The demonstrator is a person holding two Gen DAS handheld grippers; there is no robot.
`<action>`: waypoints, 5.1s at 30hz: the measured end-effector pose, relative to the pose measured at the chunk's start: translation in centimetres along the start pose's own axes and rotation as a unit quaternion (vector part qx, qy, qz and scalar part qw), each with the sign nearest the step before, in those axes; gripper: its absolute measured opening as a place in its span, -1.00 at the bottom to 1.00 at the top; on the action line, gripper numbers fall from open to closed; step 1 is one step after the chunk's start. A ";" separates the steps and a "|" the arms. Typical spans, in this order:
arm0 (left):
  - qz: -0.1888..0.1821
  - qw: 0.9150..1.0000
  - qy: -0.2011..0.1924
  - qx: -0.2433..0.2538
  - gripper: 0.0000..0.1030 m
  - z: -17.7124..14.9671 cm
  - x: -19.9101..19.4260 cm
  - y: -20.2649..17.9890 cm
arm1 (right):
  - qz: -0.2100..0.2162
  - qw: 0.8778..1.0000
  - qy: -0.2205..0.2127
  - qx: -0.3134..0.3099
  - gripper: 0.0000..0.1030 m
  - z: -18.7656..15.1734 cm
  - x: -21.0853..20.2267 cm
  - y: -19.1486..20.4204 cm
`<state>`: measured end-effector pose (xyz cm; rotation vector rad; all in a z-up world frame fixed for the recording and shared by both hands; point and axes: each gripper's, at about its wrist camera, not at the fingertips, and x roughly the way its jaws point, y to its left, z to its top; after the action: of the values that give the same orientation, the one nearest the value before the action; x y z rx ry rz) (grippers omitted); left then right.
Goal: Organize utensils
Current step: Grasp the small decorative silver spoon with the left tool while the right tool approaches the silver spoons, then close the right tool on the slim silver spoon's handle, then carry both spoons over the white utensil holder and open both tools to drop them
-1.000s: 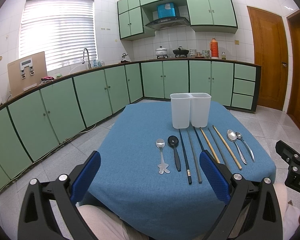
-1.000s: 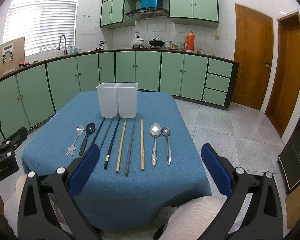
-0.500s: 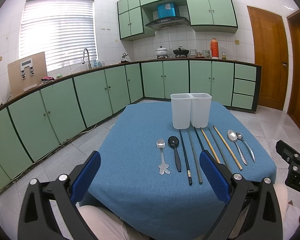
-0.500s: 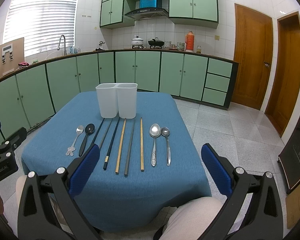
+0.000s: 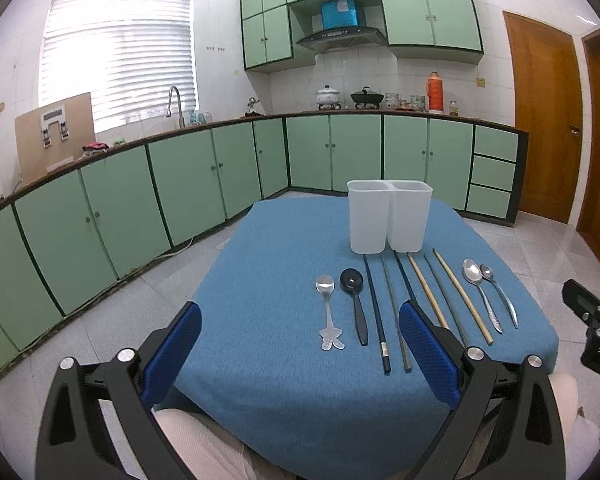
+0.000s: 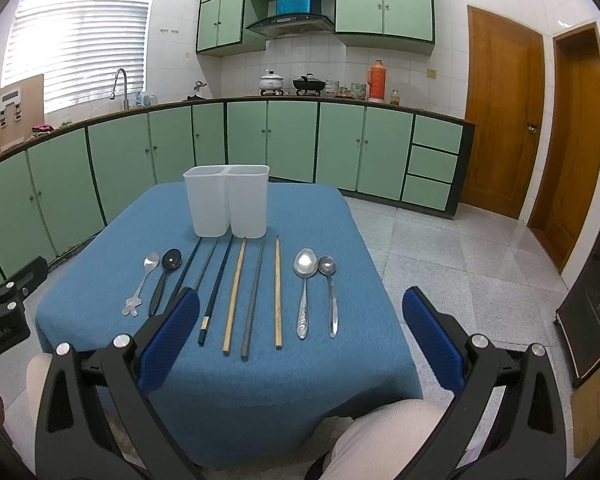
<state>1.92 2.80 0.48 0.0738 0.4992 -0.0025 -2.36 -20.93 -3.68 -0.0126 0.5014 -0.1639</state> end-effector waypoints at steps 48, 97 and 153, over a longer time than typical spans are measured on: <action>-0.005 0.971 0.235 0.031 0.56 2.0 28.6 -1.5 | -0.021 0.994 0.110 -0.019 0.47 3.5 20.9 -1.8; -0.062 0.974 0.216 -0.005 -0.50 1.9 27.9 -1.0 | -0.006 0.979 0.202 -0.011 -0.19 2.1 27.3 -3.3; -0.096 0.993 0.068 -0.019 -0.50 3.0 22.1 0.3 | 0.076 0.995 0.065 0.023 -0.47 6.8 19.8 -5.2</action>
<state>22.77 3.18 -7.44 -0.0112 0.6413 -0.1772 17.19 -29.42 -6.92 0.0821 0.6265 -0.0282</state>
